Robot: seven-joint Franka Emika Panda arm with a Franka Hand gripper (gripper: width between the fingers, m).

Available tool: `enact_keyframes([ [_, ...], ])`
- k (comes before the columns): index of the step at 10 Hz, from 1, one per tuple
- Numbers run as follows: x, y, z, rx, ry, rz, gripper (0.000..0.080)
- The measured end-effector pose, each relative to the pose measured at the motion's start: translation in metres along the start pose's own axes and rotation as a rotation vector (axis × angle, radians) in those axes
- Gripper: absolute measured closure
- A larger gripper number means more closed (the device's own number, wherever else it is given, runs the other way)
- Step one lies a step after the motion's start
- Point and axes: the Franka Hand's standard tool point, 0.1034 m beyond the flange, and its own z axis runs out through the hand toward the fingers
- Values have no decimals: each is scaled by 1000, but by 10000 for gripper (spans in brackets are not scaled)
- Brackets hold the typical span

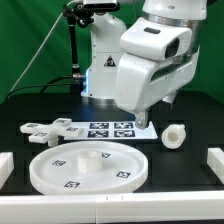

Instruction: Assemble round table

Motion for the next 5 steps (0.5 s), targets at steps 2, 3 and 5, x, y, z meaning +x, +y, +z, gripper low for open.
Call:
enact_keyframes([
  [2, 0, 0, 0, 0, 0, 0, 150],
  [3, 0, 0, 0, 1, 1, -1, 150],
  [5, -14, 14, 9, -24, 39, -101, 150],
])
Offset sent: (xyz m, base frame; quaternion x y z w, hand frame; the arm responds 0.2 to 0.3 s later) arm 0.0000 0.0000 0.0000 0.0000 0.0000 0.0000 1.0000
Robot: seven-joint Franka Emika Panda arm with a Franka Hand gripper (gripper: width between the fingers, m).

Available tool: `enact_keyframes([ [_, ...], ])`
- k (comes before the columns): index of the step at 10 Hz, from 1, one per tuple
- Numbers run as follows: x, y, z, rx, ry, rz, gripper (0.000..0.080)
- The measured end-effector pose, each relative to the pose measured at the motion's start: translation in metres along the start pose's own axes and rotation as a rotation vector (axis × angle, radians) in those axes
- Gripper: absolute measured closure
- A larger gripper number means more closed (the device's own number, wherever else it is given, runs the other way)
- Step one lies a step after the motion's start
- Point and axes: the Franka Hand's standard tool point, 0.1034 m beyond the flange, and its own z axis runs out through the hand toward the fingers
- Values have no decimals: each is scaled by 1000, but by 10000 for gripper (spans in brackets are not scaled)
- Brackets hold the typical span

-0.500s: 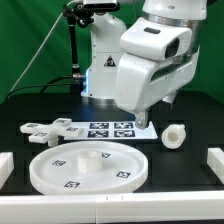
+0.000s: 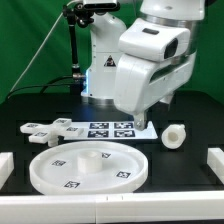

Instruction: Assemble round table

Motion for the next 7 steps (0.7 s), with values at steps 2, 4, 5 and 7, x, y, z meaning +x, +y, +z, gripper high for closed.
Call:
enact_keyframes([
  [2, -26, 23, 10, -29, 36, -102, 150],
  [4, -45, 42, 21, -33, 61, -168, 150],
  [5, -41, 39, 20, -35, 61, -163, 150],
  [7, -42, 39, 20, -33, 60, -166, 150],
])
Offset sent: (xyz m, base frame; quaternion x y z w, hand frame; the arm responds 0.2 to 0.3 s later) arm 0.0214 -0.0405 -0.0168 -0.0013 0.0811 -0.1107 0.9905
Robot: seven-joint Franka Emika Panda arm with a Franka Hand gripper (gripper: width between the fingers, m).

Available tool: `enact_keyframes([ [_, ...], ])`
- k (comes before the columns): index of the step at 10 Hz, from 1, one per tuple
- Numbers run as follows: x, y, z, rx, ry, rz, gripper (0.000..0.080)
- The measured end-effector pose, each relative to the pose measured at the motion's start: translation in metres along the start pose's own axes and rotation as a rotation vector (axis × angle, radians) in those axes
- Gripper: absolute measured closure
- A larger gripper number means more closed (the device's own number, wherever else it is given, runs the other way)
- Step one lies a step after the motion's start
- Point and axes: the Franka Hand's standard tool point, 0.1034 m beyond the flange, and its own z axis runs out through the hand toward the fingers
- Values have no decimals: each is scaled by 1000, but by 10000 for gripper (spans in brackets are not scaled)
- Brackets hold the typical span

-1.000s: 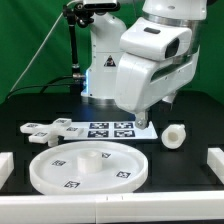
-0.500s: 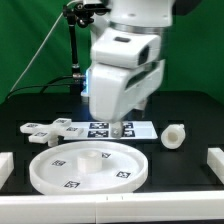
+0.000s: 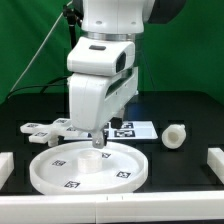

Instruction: Assemble round table

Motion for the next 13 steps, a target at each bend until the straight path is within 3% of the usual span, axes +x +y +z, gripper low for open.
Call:
enact_keyframes([
  [2, -10, 1, 12, -18, 20, -43, 150],
  [5, -30, 0, 35, -11, 32, -51, 150],
  [8, -33, -3, 45, 5, 30, -47, 150],
  [13, -31, -2, 54, 3, 34, -49, 177],
])
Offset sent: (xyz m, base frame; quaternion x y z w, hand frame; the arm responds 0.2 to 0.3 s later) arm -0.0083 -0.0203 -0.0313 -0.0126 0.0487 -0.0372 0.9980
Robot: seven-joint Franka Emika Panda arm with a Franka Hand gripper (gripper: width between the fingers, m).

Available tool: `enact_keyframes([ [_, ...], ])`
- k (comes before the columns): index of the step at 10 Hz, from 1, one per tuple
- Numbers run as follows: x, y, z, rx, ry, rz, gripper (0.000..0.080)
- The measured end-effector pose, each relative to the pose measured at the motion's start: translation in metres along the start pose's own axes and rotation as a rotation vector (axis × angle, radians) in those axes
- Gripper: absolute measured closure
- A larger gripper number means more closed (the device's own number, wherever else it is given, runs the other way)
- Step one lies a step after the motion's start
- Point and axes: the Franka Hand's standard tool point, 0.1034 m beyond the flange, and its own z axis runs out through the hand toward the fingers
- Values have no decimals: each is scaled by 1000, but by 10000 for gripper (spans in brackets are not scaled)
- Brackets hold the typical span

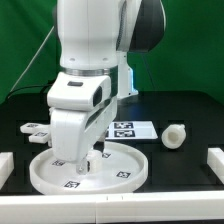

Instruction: Assemble round table

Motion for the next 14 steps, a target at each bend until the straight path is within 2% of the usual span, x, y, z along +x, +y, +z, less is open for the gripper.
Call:
enact_keyframes([
  [1, 0, 0, 0, 1, 0, 1, 177],
  [2, 0, 0, 0, 1, 0, 0, 356],
  [3, 0, 0, 0, -1, 0, 0, 356],
  [4, 0, 0, 0, -1, 0, 0, 392],
  [6, 0, 0, 0, -1, 0, 1, 392],
  [7, 6, -1, 0, 0, 1, 8, 392],
  [11, 55, -12, -3, 8, 6, -14, 390],
  [14, 86, -15, -3, -2, 14, -1, 390],
])
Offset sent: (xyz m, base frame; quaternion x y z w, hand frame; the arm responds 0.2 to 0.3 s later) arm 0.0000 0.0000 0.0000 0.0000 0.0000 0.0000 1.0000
